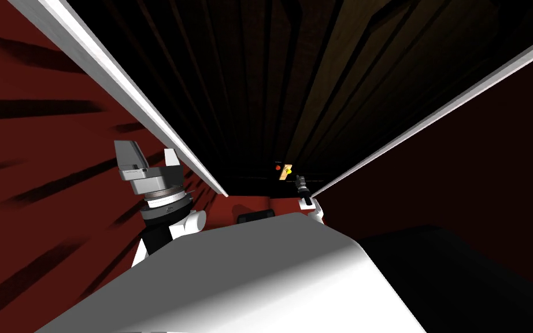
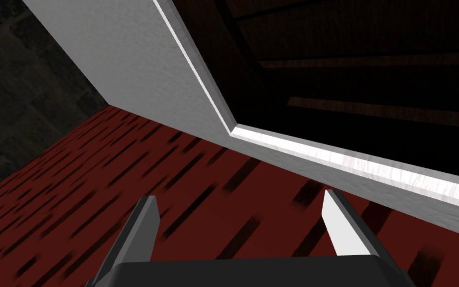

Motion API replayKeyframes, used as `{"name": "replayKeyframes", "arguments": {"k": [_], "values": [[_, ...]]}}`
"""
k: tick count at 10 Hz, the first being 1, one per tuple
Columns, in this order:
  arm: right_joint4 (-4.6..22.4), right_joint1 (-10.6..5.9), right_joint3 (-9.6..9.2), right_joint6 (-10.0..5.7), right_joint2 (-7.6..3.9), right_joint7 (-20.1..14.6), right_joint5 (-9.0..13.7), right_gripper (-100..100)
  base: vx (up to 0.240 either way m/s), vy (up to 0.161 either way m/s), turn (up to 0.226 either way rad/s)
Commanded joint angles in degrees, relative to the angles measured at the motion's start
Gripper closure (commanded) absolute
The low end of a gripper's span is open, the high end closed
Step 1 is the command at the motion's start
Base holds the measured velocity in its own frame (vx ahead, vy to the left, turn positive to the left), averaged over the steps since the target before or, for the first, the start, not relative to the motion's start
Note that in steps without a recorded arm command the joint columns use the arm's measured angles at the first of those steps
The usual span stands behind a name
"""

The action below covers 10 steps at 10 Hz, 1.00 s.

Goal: Pull the door open

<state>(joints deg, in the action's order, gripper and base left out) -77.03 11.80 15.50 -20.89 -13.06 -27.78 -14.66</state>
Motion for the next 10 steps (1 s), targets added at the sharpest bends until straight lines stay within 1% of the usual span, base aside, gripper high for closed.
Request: {"name": "replayKeyframes", "arguments": {"k": [1,3,5,6,7,9,10], "values": [[-0.9,0.58,-0.7,-0.13,-0.11,-0.7,-0.2,-100,-0.204,0.035,0.04],[-2.2,1.15,-1.98,-0.42,-0.19,-1.7,-0.6,-100,-0.209,0.063,0.071],[-3.4,1.57,-3.31,-0.72,-0.2,-2.6,-1.0,-100,-0.174,0.1,0.073],[-3.0,1.29,-2.88,-0.48,-0.14,-2.2,-0.9,-100,-0.077,0.044,0.005],[-1.9,2.01,-1.28,-0.18,-0.6,-1.9,-0.6,-100,-0.024,-0.051,-0.137],[-0.9,2.4,0.21,0.1,-0.94,-1.4,-0.2,-100,-0.004,-0.101,-0.152],[-0.2,2.2,0.87,0.19,-0.97,-1.1,-0.1,-100,0.11,-0.117,-0.076]]}}
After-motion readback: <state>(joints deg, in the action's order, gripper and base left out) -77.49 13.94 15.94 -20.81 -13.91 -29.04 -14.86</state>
